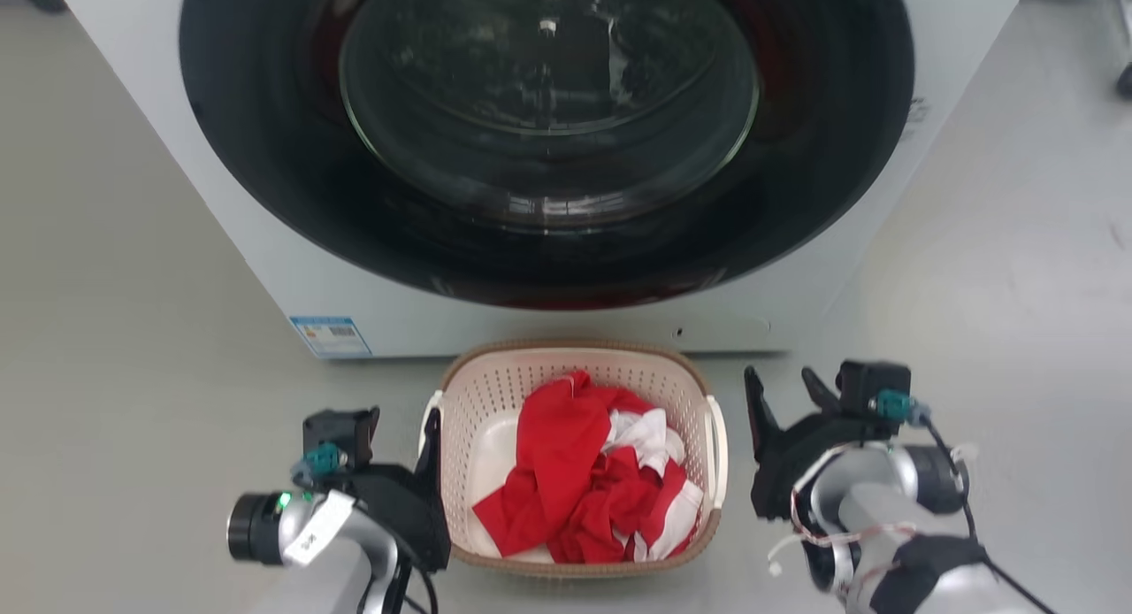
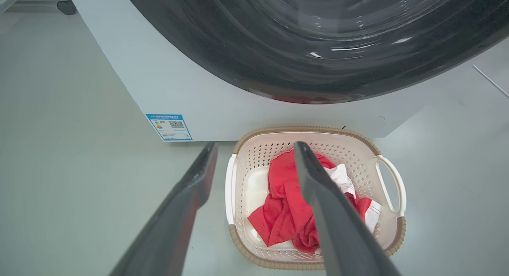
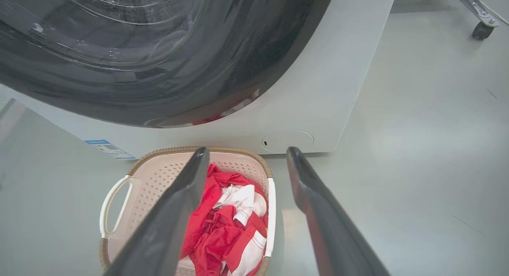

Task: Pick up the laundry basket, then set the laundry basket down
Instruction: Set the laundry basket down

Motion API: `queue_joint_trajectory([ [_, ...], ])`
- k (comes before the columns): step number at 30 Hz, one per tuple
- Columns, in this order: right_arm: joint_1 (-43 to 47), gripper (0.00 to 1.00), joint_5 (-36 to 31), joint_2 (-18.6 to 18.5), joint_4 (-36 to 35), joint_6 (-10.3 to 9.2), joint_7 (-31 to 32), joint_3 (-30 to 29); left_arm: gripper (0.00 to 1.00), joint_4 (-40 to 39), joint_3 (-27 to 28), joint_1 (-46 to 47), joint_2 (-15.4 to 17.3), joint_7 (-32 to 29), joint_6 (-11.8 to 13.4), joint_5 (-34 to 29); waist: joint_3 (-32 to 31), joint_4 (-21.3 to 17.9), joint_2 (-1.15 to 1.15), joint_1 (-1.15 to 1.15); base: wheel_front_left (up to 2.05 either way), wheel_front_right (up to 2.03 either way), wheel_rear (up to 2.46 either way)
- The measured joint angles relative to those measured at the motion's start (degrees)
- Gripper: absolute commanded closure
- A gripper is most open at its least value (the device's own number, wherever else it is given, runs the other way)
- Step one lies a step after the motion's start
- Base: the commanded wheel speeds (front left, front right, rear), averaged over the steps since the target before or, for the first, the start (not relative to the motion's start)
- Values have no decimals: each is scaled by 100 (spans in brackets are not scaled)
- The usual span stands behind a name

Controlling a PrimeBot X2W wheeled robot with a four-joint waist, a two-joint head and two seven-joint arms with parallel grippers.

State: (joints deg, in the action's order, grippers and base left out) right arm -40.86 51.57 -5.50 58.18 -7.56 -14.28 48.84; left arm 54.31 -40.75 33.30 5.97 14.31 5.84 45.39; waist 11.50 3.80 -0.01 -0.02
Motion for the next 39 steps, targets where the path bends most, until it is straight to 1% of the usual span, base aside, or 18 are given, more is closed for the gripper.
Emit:
queue_joint_trajectory([
  [10, 1318, 0, -587, -182, -1068, 0, 0, -614, 0, -1240, 434, -1284, 366, 0, 120, -509, -799, -22, 0, 1, 0, 0, 0],
  [16, 2033, 0, -1092, -221, -1840, 0, 1, -1200, 0, -2120, 782, -2064, 443, 0, 129, -836, -1114, -78, 0, 1, 0, 0, 0],
  [25, 3176, 0, -2001, -234, -3052, 0, 0, -2164, 0, -3132, 1774, -3032, 369, 0, 129, -1629, -1296, -101, 0, 1, 0, 0, 0],
  [33, 3979, 0, -2794, -153, -4096, 0, -1, -2710, 0, -4042, 2301, -3595, 105, 0, 129, -2305, -1346, -59, 1, 2, 0, 0, 0],
  [39, 4381, 0, -3287, -37, -4762, 0, -1, -3019, 0, -4495, 2562, -3953, 33, 1, 130, -2686, -1363, -55, 1, 2, 0, 0, 0],
])
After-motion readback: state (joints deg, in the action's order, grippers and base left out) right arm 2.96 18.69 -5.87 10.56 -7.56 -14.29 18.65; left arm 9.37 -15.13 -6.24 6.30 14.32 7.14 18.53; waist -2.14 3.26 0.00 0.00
